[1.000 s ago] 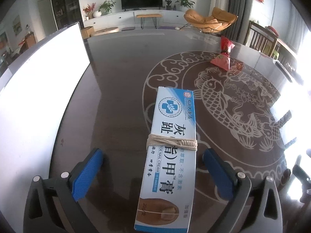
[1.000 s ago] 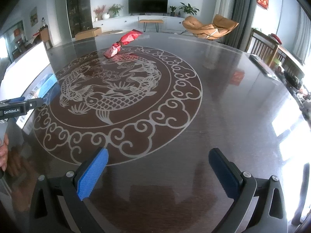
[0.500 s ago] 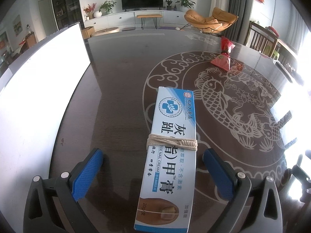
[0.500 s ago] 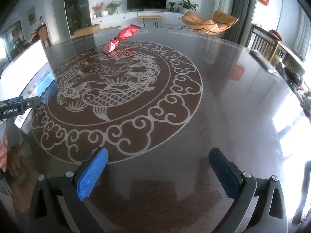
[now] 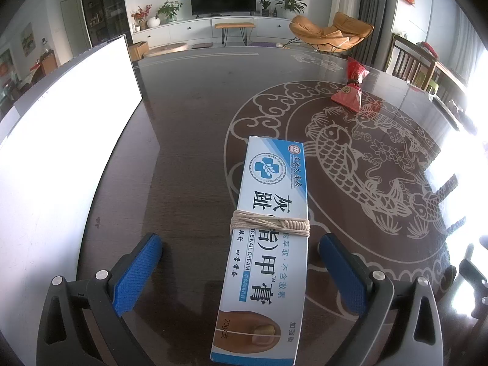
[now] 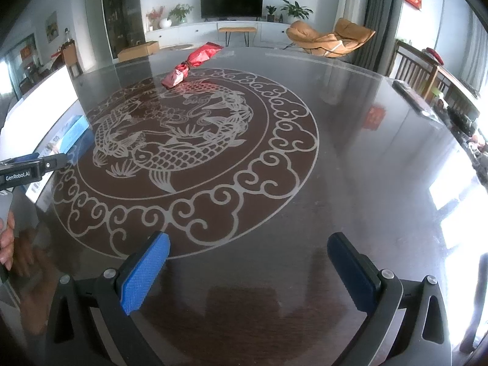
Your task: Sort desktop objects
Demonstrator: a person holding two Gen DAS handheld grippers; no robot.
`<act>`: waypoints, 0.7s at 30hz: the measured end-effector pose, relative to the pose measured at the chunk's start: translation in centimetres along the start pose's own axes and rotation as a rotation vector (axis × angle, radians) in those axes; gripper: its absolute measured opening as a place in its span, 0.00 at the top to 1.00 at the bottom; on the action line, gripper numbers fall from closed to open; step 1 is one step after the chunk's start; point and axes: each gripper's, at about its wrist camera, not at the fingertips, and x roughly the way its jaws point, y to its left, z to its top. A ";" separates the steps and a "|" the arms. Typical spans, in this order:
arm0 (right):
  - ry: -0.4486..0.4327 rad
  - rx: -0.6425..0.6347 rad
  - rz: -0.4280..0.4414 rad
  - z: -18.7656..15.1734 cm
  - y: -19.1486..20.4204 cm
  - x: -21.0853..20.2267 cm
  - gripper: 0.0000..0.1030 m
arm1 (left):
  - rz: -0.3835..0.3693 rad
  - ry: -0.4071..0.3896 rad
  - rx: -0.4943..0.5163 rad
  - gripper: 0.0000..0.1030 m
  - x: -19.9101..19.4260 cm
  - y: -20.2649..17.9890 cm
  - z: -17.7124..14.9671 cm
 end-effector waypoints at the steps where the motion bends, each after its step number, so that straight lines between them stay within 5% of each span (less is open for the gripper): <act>1: 0.000 0.000 -0.001 0.0 0.0 0.0 0.00 | 0.000 0.000 0.000 0.00 0.0 0.0 0.0; 21: -0.009 0.005 -0.003 -0.1 -0.1 -0.1 0.00 | -0.001 0.000 0.001 0.00 0.0 0.0 0.0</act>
